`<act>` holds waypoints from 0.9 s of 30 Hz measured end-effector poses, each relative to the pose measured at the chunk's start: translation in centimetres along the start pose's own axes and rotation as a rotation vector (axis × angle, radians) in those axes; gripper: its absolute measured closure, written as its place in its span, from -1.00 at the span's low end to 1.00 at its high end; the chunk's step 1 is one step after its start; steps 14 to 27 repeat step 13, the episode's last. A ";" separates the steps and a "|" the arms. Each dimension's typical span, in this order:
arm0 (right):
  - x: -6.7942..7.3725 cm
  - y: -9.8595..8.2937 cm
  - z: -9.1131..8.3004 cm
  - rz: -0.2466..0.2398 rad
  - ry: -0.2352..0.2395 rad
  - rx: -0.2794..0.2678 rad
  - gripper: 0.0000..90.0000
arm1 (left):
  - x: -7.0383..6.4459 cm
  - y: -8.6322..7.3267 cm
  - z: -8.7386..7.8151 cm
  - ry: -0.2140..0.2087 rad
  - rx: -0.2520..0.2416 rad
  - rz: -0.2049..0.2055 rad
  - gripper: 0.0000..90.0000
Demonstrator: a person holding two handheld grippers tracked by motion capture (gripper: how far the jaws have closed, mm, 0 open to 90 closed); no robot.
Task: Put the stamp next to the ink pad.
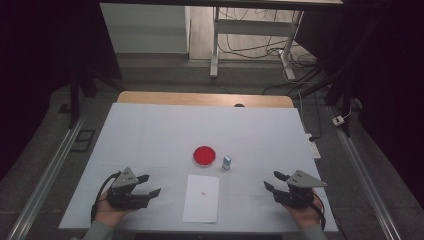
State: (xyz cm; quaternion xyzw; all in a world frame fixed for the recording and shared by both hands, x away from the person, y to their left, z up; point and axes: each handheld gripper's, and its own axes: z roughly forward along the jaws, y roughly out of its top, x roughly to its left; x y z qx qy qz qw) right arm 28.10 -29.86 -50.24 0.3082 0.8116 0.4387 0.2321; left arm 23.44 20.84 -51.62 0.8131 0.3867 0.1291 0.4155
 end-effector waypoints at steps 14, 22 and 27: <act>-0.1 0.0 0.0 -0.001 -0.001 -0.006 0.02 | 0.0 0.0 0.1 -0.001 0.007 0.001 -0.27; -0.1 0.0 0.0 -0.001 -0.001 -0.006 0.02 | 0.0 0.0 0.1 -0.001 0.007 0.001 -0.27; -0.1 0.0 0.0 -0.001 -0.001 -0.006 0.02 | 0.0 0.0 0.1 -0.001 0.007 0.001 -0.27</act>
